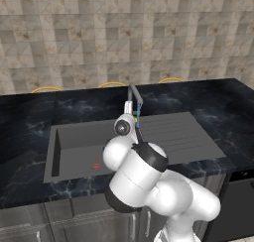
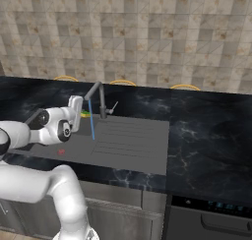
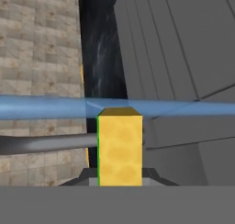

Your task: Soak the sponge with water for a few seconds and then drop it inside the sink.

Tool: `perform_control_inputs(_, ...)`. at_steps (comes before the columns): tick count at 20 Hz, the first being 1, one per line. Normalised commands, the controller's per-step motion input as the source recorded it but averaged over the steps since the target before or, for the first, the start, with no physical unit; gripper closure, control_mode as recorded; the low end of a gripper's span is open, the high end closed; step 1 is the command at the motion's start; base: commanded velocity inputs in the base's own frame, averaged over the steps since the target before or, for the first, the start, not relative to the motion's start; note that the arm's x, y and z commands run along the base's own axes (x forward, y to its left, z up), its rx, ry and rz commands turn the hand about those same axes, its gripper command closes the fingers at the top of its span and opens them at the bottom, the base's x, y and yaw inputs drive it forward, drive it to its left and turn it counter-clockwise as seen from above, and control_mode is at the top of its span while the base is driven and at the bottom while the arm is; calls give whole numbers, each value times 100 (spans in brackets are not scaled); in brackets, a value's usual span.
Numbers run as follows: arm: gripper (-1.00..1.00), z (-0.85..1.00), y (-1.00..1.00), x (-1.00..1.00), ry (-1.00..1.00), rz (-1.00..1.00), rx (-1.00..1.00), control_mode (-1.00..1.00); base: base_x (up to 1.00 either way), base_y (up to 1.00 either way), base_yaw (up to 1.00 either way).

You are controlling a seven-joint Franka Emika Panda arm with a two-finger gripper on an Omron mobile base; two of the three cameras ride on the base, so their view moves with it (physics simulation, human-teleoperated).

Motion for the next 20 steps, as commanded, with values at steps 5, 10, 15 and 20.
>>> perform_control_inputs(5,100,-3,0,11,0,0,0,-100,0,0,0)
perform_control_inputs(10,100,-1,0,0,0,0,0,-100,0,0,0)
perform_control_inputs(15,100,0,0,0,0,0,0,-100,0,0,0)
perform_control_inputs(20,100,0,-2,0,0,0,2,-100,0,0,0)
